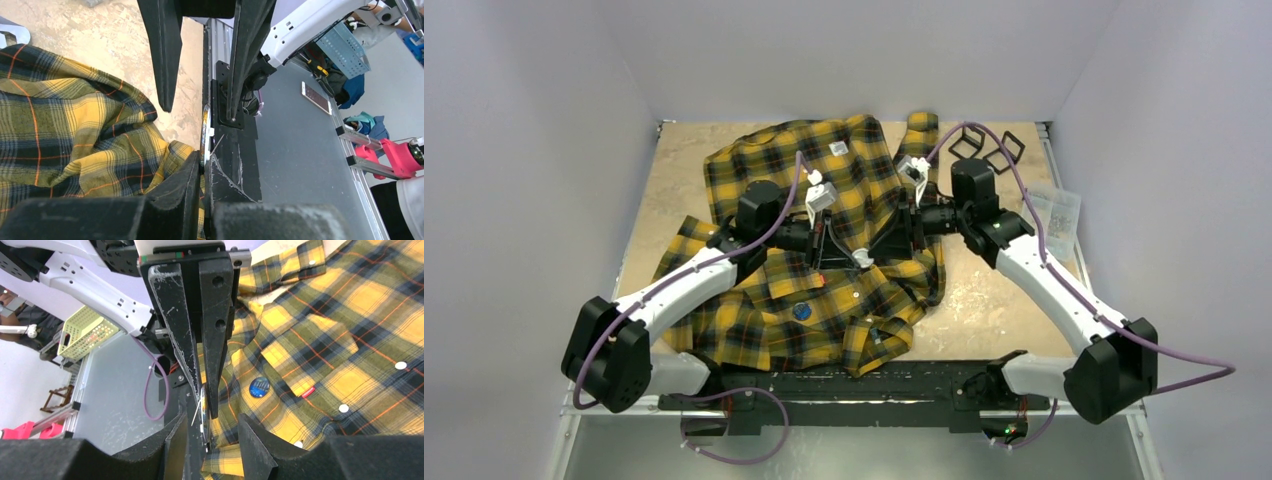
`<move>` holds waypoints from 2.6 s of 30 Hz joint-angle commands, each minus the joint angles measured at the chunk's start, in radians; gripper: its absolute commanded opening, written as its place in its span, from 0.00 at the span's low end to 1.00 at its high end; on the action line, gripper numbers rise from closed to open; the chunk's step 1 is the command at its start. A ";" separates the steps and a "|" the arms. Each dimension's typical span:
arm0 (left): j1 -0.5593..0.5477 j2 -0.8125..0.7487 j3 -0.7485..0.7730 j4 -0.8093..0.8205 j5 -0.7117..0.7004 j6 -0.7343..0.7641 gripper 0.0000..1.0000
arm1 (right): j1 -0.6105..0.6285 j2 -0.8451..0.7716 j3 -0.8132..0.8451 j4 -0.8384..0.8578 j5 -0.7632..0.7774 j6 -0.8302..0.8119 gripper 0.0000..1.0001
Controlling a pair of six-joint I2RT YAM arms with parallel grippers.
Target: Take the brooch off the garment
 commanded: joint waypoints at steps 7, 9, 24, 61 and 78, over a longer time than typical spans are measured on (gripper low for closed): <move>-0.026 -0.007 0.047 -0.003 0.013 0.040 0.00 | 0.030 0.018 0.053 -0.069 0.024 -0.076 0.33; -0.029 -0.007 0.047 -0.006 0.010 0.043 0.00 | 0.029 0.023 0.058 -0.068 0.018 -0.076 0.29; -0.032 -0.136 -0.017 -0.013 -0.155 0.085 0.50 | -0.008 0.021 0.001 0.068 -0.042 0.130 0.00; -0.039 -0.045 0.045 -0.028 -0.297 -0.063 0.08 | -0.023 0.019 -0.027 0.188 -0.080 0.256 0.00; -0.046 0.006 0.140 -0.273 -0.168 0.173 0.15 | -0.023 0.029 -0.008 0.120 -0.042 0.182 0.00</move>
